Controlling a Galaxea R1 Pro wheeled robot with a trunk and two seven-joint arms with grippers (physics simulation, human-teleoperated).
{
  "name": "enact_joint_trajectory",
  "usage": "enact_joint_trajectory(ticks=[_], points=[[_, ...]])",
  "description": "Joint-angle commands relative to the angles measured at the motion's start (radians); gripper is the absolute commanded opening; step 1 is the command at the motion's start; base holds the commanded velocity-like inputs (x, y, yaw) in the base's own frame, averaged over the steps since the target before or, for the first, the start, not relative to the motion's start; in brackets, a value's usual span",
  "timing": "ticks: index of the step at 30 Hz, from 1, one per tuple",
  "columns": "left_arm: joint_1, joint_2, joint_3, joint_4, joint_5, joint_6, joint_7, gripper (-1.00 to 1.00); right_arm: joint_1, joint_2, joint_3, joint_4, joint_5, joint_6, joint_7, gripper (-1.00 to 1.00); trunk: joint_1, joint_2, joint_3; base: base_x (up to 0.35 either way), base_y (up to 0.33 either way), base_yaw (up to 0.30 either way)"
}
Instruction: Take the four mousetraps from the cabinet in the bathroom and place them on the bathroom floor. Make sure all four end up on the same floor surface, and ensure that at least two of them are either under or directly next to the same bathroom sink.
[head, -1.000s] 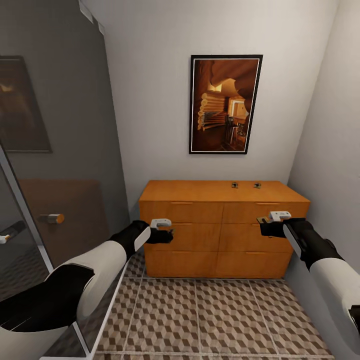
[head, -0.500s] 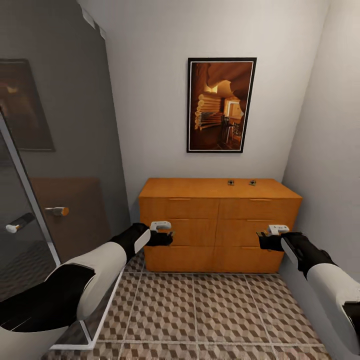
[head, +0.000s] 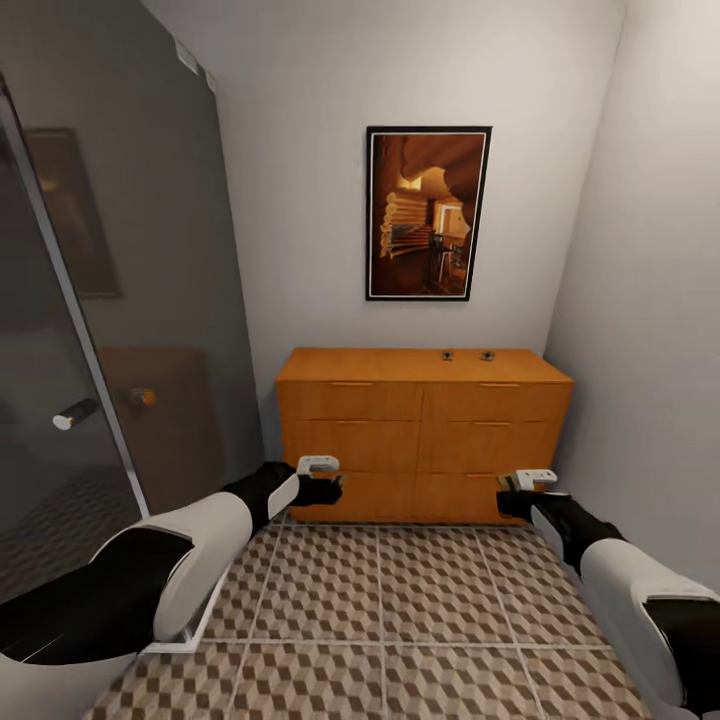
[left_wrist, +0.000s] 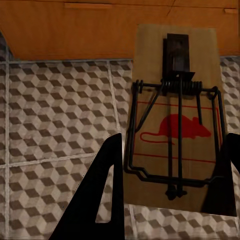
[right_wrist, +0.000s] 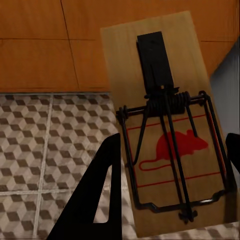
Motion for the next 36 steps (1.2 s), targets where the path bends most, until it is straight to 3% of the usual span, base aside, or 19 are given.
enact_joint_trajectory(ticks=[1,8,17,21,23,26,36], points=[[0.0,0.0,-0.008,0.0,0.007,0.002,-0.001,-1.0,0.0,0.002,0.006,0.006,-0.006,-0.003,-0.003,-1.0,-0.001,-0.001,-0.001,-0.325,-0.078,0.0],[0.003,0.003,-0.008,0.006,0.008,-0.01,-0.001,-1.0,-0.001,0.014,0.006,0.077,0.005,-0.036,-0.016,-1.0,-0.001,-0.001,-0.001,-0.328,-0.039,0.0],[0.024,0.029,-0.01,0.007,0.015,-0.113,0.0,-1.0,0.0,0.021,0.006,0.183,0.081,-0.043,-0.022,-1.0,-0.001,-0.001,-0.001,-0.331,-0.003,0.0],[0.042,0.055,-0.009,0.008,0.049,-0.148,0.0,-1.0,0.0,0.024,0.006,0.212,0.089,-0.073,-0.025,-1.0,-0.001,-0.001,-0.001,-0.333,0.0,0.0],[0.079,0.075,-0.01,0.007,0.107,-0.189,-0.003,-1.0,0.0,0.023,0.006,0.226,0.091,-0.095,-0.027,-1.0,-0.001,-0.001,-0.001,-0.312,0.0,0.0],[0.122,0.083,-0.013,0.006,0.154,-0.26,-0.005,-1.0,0.004,0.024,0.006,0.232,0.09,-0.11,-0.028,-1.0,-0.001,-0.001,-0.001,-0.254,0.0,0.0],[0.141,0.088,-0.019,0.008,0.172,-0.283,0.003,-1.0,0.006,0.022,0.006,0.234,0.091,-0.115,-0.04,-1.0,-0.001,-0.001,-0.001,-0.152,0.0,0.0]])
